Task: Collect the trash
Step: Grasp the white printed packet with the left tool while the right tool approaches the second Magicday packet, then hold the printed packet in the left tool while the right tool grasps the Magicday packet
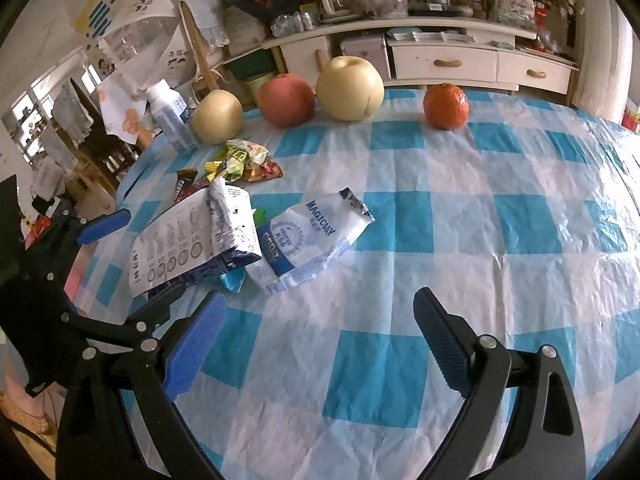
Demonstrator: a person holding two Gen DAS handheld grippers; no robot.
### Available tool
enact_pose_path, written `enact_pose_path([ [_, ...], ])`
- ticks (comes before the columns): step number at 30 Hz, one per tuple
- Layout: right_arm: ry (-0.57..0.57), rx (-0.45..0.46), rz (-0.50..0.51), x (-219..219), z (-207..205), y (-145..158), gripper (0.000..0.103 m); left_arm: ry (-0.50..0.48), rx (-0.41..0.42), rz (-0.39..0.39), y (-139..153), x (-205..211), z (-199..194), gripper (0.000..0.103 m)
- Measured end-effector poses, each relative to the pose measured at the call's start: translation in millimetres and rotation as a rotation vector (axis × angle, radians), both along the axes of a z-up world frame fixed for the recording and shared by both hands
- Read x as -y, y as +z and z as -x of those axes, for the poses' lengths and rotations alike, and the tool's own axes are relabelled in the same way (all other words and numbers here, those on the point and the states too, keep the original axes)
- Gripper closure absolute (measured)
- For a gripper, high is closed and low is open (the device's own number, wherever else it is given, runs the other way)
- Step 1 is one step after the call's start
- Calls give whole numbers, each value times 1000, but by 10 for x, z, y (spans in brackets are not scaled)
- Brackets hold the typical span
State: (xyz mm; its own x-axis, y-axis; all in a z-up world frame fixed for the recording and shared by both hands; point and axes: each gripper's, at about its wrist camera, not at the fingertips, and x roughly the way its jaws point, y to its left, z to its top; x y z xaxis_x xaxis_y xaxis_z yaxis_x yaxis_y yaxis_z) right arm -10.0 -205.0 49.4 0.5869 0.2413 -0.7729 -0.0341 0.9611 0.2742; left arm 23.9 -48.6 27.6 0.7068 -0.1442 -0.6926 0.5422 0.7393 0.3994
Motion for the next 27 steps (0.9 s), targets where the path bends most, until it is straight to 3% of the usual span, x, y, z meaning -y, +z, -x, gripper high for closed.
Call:
enact_pose_path([
  [7, -23, -20, -15, 21, -74, -63, 9, -14, -21, 36, -12, 97, -83, 12],
  [12, -24, -21, -23, 12, -102, -67, 9, -35, -76, 56, -51, 140, -84, 26],
  [16, -19, -18, -33, -6, -114, -61, 9, -28, -106, 73, -57, 124, -81, 30],
  [21, -21, -20, -29, -14, -121, -65, 9, 10, -152, 110, -45, 54, -92, 35],
  [27, -30, -30, -24, -4, -156, -116, 9, 111, -205, 218, 17, -184, -153, 37],
])
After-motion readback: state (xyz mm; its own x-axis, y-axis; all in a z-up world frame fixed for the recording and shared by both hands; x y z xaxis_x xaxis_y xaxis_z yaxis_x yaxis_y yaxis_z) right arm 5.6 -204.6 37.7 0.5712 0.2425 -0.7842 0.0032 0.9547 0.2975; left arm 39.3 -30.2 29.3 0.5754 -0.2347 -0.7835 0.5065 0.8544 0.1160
